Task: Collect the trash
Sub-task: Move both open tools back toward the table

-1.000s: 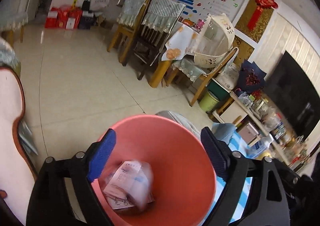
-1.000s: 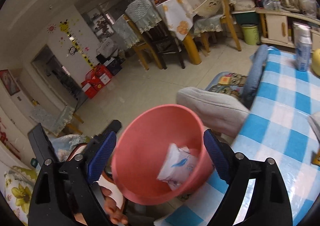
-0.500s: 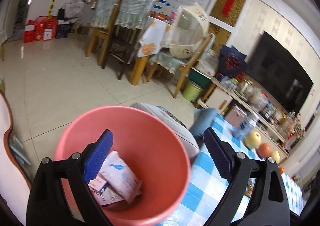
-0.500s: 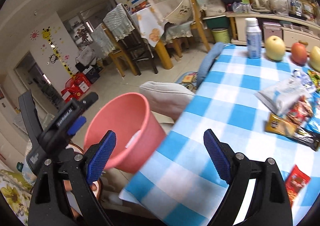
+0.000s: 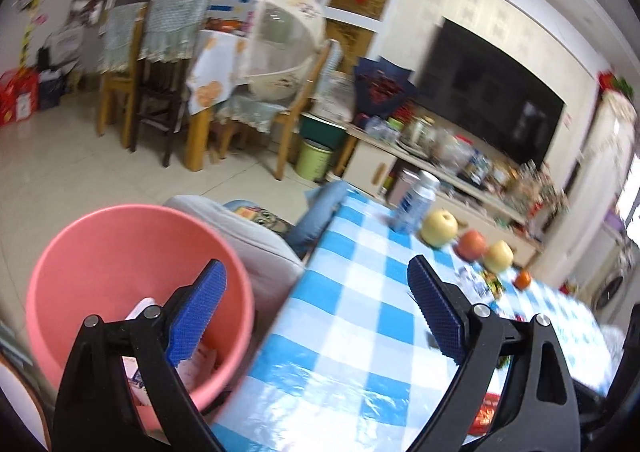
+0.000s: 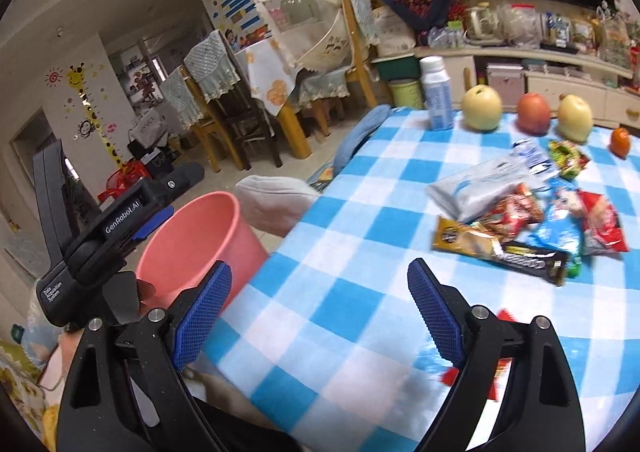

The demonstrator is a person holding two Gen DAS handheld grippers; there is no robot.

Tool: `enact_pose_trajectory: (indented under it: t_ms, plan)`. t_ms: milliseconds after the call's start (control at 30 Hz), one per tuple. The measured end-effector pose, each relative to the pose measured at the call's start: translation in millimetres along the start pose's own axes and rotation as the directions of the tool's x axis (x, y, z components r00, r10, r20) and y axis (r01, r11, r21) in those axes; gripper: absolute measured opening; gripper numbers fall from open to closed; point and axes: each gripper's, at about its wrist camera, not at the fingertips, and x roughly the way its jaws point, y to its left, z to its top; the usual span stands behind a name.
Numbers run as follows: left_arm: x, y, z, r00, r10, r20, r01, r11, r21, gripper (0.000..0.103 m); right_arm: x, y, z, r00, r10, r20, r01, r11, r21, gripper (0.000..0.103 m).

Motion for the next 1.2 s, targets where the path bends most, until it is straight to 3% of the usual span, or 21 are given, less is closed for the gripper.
enact_pose_trajectory:
  t_ms: [167, 267, 500, 733, 900, 1000, 1200]
  plan:
    - [8, -33, -11, 0.997, -0.048, -0.057, 0.052, 0.995, 0.08, 0.092, -15, -23, -2, 0.999, -0.035, 0.035, 0.034, 0.999, 0.022, 0.091]
    - [11, -54, -20, 0.997, -0.037, -0.073, 0.047, 0.987, 0.152, 0.092, -25, -37, -3, 0.997, -0.058, 0.059, 0.057, 0.998, 0.021, 0.096]
    - [20, -98, -38, 0.99, -0.049, -0.13, 0.086, 0.949, 0.304, 0.092, -46, -68, -3, 0.988, -0.125, 0.093, 0.126, 0.992, -0.006, 0.098]
    - [22, -129, -57, 0.978, -0.094, -0.188, 0.16, 0.914, 0.373, 0.092, -71, -110, 0, 0.978, -0.171, 0.118, 0.169, 0.985, 0.023, 0.098]
    - [22, -150, -71, 0.952, -0.162, -0.261, 0.26, 0.879, 0.401, 0.092, -88, -153, 5, 0.971, -0.206, 0.121, 0.197, 0.977, 0.086, 0.098]
    - [22, -162, -83, 0.921, -0.215, -0.324, 0.338, 0.857, 0.39, 0.092, -97, -181, 7, 0.976, -0.188, 0.109, 0.174, 0.977, 0.121, 0.098]
    - [31, -185, -110, 0.869, -0.23, -0.438, 0.42, 0.811, 0.407, 0.092, -107, -229, 7, 0.973, -0.211, 0.087, 0.189, 0.959, 0.213, 0.098]
